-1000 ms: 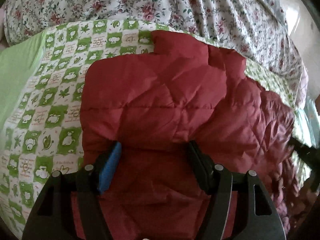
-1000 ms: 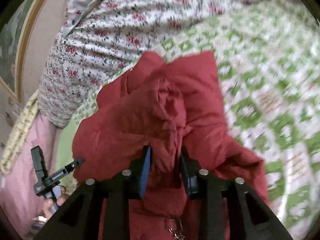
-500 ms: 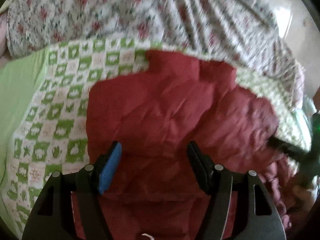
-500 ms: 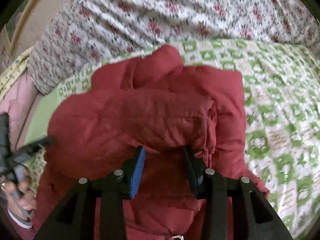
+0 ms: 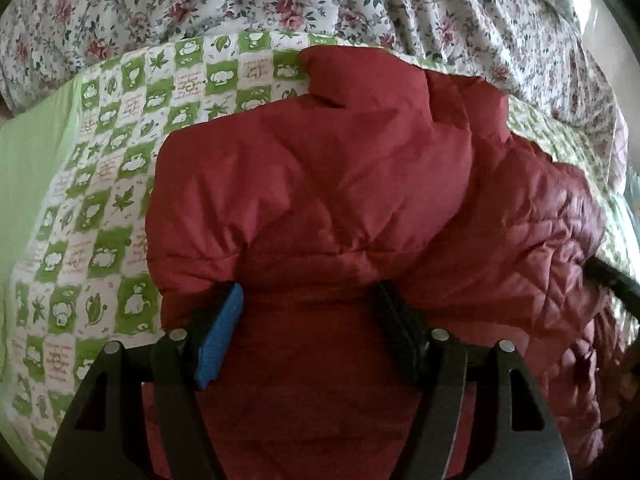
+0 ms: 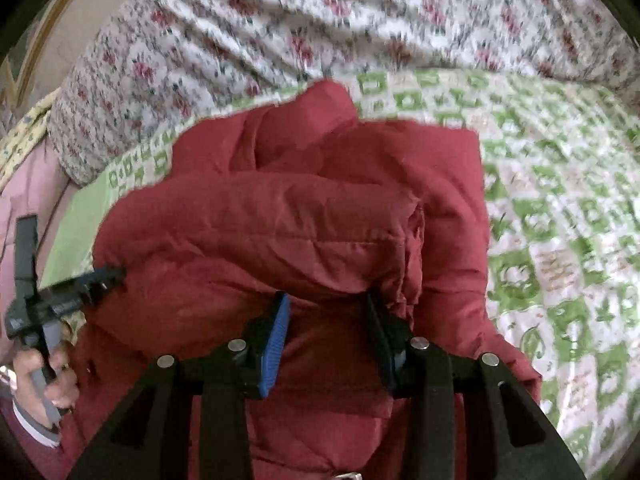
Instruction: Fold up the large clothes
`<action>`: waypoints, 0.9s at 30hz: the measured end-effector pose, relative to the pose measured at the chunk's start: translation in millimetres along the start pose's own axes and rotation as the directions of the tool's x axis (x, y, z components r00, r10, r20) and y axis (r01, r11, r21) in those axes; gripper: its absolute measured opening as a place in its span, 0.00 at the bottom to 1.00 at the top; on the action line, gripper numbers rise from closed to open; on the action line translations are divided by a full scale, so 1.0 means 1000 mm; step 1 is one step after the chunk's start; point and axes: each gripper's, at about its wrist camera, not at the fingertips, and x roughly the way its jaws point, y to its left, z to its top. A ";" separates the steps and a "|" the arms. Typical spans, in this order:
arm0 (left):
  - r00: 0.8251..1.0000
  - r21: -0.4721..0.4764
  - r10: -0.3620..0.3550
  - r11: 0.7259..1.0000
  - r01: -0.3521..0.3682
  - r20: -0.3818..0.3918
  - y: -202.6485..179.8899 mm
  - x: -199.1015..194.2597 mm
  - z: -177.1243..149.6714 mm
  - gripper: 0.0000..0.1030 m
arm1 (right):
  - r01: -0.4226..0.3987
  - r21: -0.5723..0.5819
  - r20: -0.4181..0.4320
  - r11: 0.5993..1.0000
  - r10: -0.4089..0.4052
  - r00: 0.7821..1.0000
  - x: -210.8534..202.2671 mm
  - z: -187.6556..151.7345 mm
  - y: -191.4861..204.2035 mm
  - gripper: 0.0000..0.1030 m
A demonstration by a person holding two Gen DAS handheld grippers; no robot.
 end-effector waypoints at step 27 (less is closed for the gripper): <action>0.999 0.001 0.037 0.999 -0.037 0.014 0.001 0.001 -0.006 0.71 | 0.119 -0.113 -0.046 0.986 -0.125 0.991 0.042 -0.007 0.009 0.41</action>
